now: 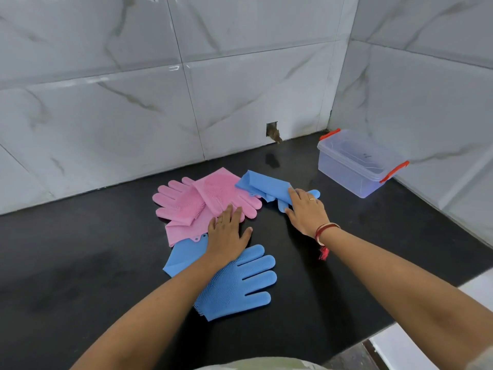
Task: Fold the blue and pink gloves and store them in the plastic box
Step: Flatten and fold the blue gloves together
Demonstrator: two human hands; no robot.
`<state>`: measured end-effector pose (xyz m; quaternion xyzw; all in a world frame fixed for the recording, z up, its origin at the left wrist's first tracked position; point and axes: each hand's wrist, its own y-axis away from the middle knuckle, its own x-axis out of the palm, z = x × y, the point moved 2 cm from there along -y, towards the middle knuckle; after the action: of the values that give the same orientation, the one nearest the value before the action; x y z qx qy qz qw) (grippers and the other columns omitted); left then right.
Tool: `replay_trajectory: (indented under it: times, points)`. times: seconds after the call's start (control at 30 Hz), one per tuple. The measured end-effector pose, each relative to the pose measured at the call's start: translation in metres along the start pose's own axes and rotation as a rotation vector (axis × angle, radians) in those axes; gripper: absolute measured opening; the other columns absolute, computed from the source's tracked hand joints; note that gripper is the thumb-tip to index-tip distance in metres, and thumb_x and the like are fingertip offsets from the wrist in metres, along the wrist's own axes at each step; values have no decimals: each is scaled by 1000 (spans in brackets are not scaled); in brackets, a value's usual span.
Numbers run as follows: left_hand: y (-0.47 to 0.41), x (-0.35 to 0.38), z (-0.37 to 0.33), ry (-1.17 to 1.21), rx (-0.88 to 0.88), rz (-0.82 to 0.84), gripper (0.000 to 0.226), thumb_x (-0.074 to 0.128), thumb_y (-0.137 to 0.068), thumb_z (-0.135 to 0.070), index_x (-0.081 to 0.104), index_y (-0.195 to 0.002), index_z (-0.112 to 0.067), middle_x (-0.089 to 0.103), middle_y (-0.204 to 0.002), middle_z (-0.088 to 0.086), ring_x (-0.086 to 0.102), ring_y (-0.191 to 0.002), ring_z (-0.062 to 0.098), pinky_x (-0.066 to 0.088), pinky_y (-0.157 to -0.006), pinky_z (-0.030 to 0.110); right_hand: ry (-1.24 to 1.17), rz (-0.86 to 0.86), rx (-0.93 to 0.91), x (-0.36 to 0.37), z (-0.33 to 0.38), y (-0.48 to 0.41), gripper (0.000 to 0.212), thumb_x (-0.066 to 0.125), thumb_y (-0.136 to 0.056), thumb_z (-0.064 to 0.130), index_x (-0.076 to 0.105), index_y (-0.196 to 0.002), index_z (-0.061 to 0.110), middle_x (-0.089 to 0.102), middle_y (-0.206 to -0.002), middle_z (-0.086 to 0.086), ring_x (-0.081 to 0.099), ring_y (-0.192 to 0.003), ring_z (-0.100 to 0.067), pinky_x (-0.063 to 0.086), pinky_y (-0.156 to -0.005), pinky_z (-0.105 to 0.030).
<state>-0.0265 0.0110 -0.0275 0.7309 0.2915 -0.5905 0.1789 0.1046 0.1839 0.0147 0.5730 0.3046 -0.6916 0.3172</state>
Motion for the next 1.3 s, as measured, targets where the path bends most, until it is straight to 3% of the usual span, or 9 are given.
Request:
replay_trajectory:
  times: [0.37,0.57,0.67,0.73,0.83,0.97,1.1,1.2,1.3]
  points:
    - [-49,-12,67,-27,-46,120,58,25,-98,-45,3,-150,-33,-2,-161,3,-2,-147,21,-5,-114,52,-264,-92,35,-31,-4,-12,31,46,-90,11,52,-120,14,62,-109,-14,58,-93,-29,48,-82,-39]
    - [-69,-30,72,-102,-21,186,55,32,-99,-32,15,-150,-21,6,-159,13,5,-147,27,4,-116,51,-405,138,-68,-86,-12,-22,20,50,-92,16,61,-107,10,65,-103,-10,60,-83,-20,50,-69,-26]
    - [-66,-46,39,-33,16,-1,59,52,-87,-20,31,-142,-11,30,-150,18,27,-138,33,25,-111,50,-472,226,-93,-106,-9,-22,23,52,-93,18,62,-111,7,62,-105,-7,60,-92,-20,55,-74,-30]
    - [-54,-54,12,200,20,-108,58,58,-85,-26,37,-138,-16,44,-138,11,44,-123,29,39,-97,41,-577,221,-59,-114,-6,-21,22,54,-92,18,63,-109,7,64,-104,-8,61,-92,-20,52,-77,-30]
    - [-35,-62,-28,936,-145,238,37,53,-91,-42,49,-123,-23,56,-124,3,55,-105,15,45,-81,26,-830,271,3,-125,0,-15,22,59,-90,18,65,-108,6,66,-102,-9,61,-91,-18,50,-75,-25]
    - [-19,-79,-54,1443,-176,367,16,45,-96,-30,56,-105,-23,64,-106,2,61,-95,15,48,-89,34,-1100,467,-19,-141,8,-1,34,64,-86,15,60,-120,11,68,-108,-4,68,-88,-12,58,-73,-23]
    - [-5,-113,-72,1736,-265,365,33,58,-91,-27,58,-118,-9,66,-111,12,65,-102,28,52,-90,45,-960,471,-2,-163,11,11,38,66,-85,24,58,-121,19,66,-113,-5,67,-98,-21,58,-82,-38]
    - [6,-151,-84,1816,-292,617,45,58,-88,-31,56,-122,-2,64,-114,17,60,-108,32,49,-94,43,-846,533,-101,-191,11,23,30,66,-82,29,67,-106,11,66,-68,-7,62,-58,-18,55,-58,-30]
    - [18,-188,-87,2012,-254,926,61,60,-78,-43,55,-123,-2,67,-100,13,67,-90,22,54,-82,29,-830,716,-236,-214,7,27,23,62,-81,32,71,-64,19,41,-34,6,35,-29,-3,41,-40,-18]
